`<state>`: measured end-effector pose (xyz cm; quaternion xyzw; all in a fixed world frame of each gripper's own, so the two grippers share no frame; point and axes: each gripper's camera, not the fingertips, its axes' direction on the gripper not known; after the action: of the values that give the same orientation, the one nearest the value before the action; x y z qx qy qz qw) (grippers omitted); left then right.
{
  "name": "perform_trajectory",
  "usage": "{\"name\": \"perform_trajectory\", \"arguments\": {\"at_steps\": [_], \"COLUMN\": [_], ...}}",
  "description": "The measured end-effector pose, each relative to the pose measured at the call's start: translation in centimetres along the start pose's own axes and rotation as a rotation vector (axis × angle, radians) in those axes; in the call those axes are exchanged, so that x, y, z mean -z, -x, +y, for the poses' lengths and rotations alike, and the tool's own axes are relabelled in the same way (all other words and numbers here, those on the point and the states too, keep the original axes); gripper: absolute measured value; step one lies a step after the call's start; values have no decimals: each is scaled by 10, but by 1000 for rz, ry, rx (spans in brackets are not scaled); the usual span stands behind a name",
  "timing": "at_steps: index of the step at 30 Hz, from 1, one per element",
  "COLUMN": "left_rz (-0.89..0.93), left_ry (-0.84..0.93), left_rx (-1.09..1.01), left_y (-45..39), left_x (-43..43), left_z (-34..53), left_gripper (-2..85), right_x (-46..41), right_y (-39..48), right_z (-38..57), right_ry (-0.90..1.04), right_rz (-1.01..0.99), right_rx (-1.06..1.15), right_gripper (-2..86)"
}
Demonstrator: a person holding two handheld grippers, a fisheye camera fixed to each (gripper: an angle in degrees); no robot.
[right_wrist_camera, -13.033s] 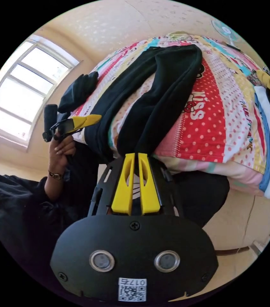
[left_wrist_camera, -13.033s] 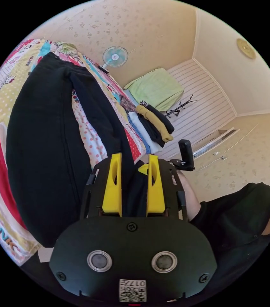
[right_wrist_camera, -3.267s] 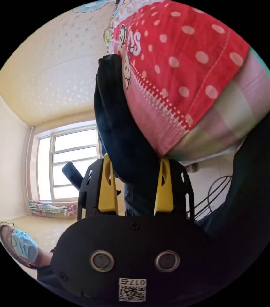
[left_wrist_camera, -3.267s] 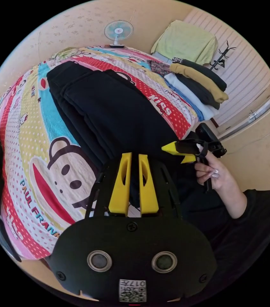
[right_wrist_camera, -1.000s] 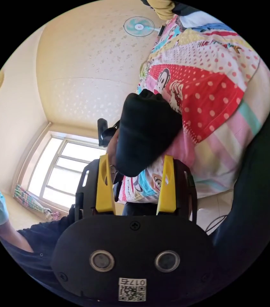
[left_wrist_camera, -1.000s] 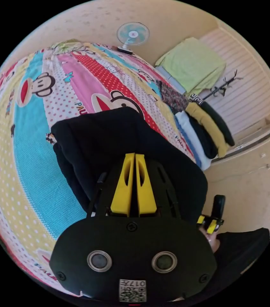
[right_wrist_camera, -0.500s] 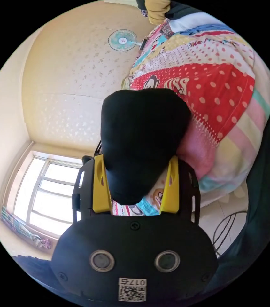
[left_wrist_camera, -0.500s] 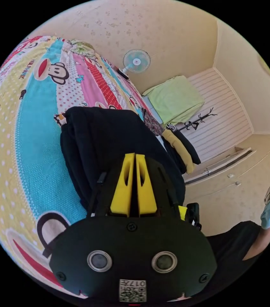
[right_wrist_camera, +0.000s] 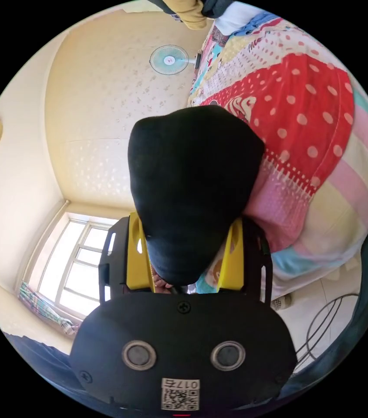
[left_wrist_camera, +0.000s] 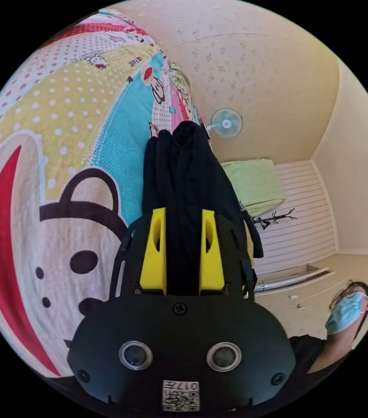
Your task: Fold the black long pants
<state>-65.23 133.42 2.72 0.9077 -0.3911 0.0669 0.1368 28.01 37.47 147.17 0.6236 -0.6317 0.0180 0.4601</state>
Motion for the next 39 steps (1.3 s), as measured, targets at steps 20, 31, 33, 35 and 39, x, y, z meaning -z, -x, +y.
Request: {"name": "perform_trajectory", "arguments": {"at_steps": [20, 31, 33, 35, 39], "left_rz": [43, -70, -85, -184, -630], "left_ry": [15, 282, 327, 393, 637], "left_rx": [-334, -304, -306, -356, -496], "left_y": [-216, -193, -192, -199, -208], "left_x": [-144, -267, -260, -244, -226], "left_z": [59, 112, 110, 101, 87], "left_gripper": [66, 56, 52, 28, 10], "right_x": [214, 284, 283, 284, 281], "right_y": [105, -51, -46, -44, -37], "right_z": [-87, -138, -139, -139, -139], "right_ry": [-200, -190, -186, -183, -170], "right_rz": [-44, 86, 132, 173, 253], "right_rx": [558, -40, -26, -18, 6], "right_gripper": [178, 188, 188, 187, 186]}}
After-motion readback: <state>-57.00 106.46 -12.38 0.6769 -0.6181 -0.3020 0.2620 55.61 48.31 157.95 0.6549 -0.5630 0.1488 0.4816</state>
